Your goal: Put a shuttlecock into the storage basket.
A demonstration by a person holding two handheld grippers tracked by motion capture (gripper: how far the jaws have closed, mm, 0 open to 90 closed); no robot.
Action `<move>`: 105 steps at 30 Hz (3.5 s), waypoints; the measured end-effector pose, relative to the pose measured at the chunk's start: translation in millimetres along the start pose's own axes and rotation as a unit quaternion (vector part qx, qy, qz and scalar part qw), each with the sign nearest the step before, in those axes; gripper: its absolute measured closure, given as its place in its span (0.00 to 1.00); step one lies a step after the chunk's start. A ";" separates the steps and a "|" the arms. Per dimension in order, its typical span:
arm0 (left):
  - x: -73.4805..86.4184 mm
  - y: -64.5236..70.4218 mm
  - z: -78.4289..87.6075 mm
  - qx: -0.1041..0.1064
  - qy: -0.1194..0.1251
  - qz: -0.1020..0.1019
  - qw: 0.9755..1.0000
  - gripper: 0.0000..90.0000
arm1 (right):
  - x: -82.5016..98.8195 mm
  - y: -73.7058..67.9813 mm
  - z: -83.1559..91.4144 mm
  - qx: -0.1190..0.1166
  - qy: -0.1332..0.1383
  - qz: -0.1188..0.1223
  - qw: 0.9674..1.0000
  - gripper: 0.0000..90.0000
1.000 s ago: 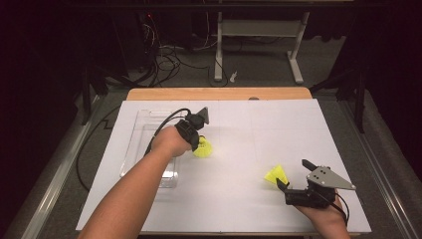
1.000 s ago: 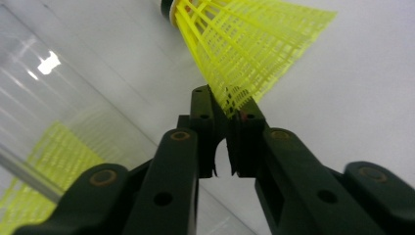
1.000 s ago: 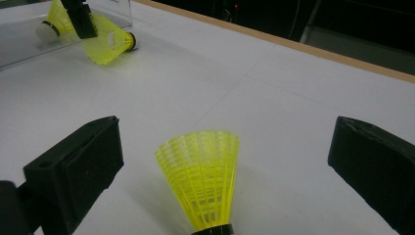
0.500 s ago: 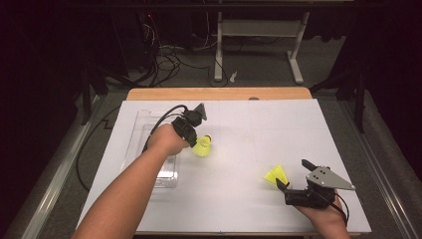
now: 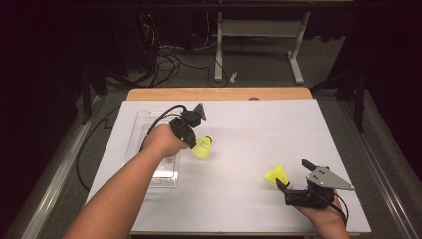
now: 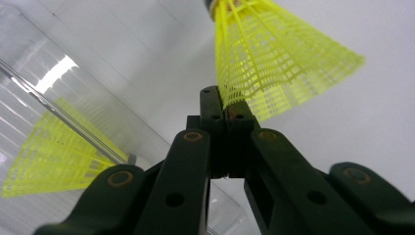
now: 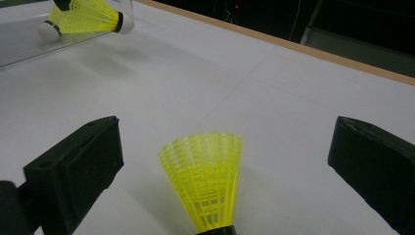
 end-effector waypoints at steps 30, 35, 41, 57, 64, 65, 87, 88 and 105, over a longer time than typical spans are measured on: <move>41.2 26.1 26.3 0.034 -0.005 -0.008 0.999 1.00 | 0.2 -2.6 -0.8 0.000 -0.002 0.004 1.000 0.00; 46.3 23.8 34.7 0.035 -0.002 -0.003 0.999 1.00 | 0.3 -3.1 -1.0 0.000 -0.002 0.004 1.000 0.01; 52.1 19.0 42.7 0.031 0.003 0.003 1.000 1.00 | 0.6 -2.9 -1.5 -0.001 -0.003 0.005 1.000 0.00; 60.8 10.3 60.0 0.040 0.017 0.010 0.999 1.00 | 0.8 -3.1 -1.6 -0.001 -0.004 0.005 1.000 0.01; 68.1 -1.6 69.7 0.034 0.022 0.024 0.999 1.00 | 0.8 -3.3 -1.7 -0.001 -0.004 0.006 1.000 0.01; 69.5 -4.5 71.2 0.033 0.024 0.028 0.999 1.00 | 0.8 -3.6 -1.7 -0.001 -0.004 0.006 1.000 0.01; 97.6 -52.6 81.2 0.011 0.034 0.090 0.995 1.00 | 0.7 -3.0 -1.4 -0.001 -0.004 0.006 1.000 0.01; 98.5 -53.4 81.3 0.012 0.034 0.091 0.995 1.00 | 0.7 -2.9 -1.6 -0.001 -0.004 0.007 1.000 0.00; 123.7 -81.1 88.3 0.007 0.036 0.136 0.990 1.00 | 1.8 -4.1 -2.6 -0.002 -0.006 0.005 1.000 0.00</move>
Point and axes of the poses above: each handheld gripper's, and its own axes: z roughly backward along the jaws, x roughly out of its underside, y roughly to its right, the point moved 7 cm from there along -z, roughly forward along the jaws, and after that the axes turned 4 degrees about x, right-handed, at the moved point
